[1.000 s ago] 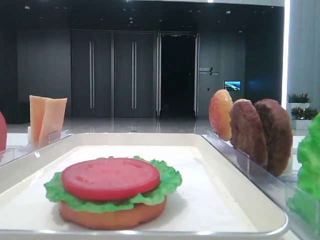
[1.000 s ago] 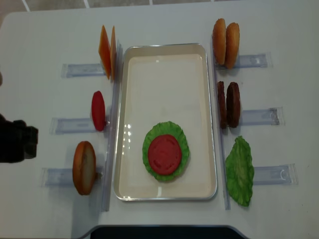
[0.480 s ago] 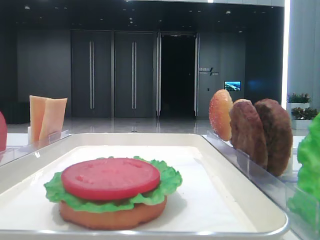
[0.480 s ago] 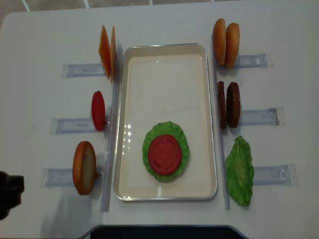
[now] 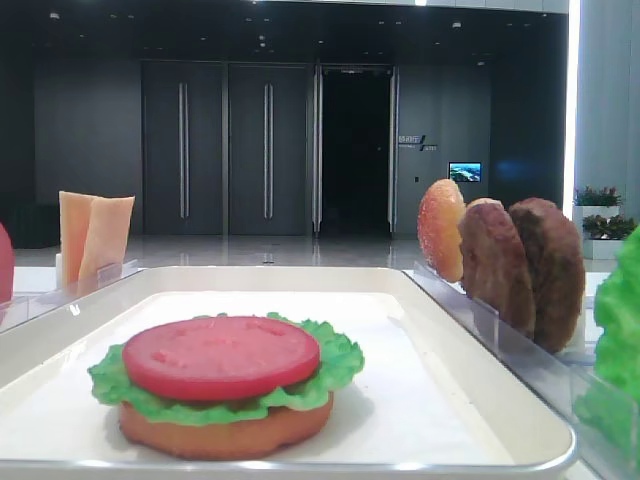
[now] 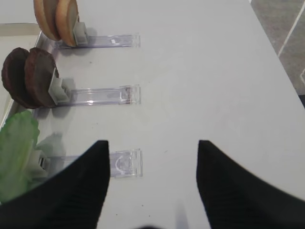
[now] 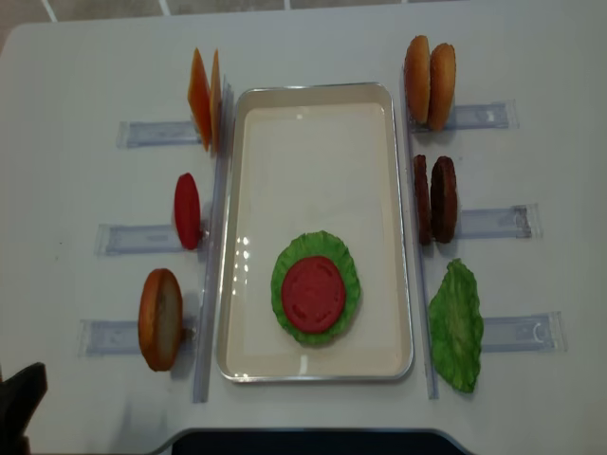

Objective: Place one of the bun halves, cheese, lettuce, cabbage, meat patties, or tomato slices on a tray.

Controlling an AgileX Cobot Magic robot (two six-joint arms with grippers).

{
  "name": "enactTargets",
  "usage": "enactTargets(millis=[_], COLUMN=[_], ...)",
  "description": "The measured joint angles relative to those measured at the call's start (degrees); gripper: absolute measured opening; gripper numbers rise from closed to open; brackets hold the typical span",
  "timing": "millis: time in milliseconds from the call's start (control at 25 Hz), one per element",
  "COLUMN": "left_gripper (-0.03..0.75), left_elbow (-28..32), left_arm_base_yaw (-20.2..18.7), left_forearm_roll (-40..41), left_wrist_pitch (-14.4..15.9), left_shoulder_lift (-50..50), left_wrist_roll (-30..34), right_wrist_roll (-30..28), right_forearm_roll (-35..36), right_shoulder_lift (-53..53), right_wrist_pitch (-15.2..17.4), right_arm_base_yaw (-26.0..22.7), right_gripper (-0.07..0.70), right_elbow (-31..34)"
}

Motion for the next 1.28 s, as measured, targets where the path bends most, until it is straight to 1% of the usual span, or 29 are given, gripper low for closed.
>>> enactTargets(millis=[200, 440, 840, 1280], left_gripper=[0.399, 0.399, 0.399, 0.399], left_elbow=[1.3, 1.83, 1.83, 1.9], left_arm_base_yaw=[0.0, 0.0, 0.0, 0.0], left_forearm_roll=[-0.24, -0.24, -0.24, -0.19], left_wrist_pitch=[-1.57, -2.74, -2.84, -2.84], left_shoulder_lift=[-3.78, -5.39, -10.37, -10.44], left_wrist_roll=[0.0, 0.0, 0.0, -0.21], right_wrist_roll=[0.0, 0.0, 0.0, 0.0], right_forearm_roll=[0.0, 0.0, 0.0, 0.0], right_shoulder_lift=[0.0, 0.0, 0.0, 0.0], right_wrist_pitch=[0.0, 0.0, 0.0, 0.0], right_arm_base_yaw=[0.0, 0.0, 0.0, 0.0], right_gripper=[0.412, 0.411, 0.411, 0.41], right_elbow=[0.0, 0.0, 0.0, 0.0])
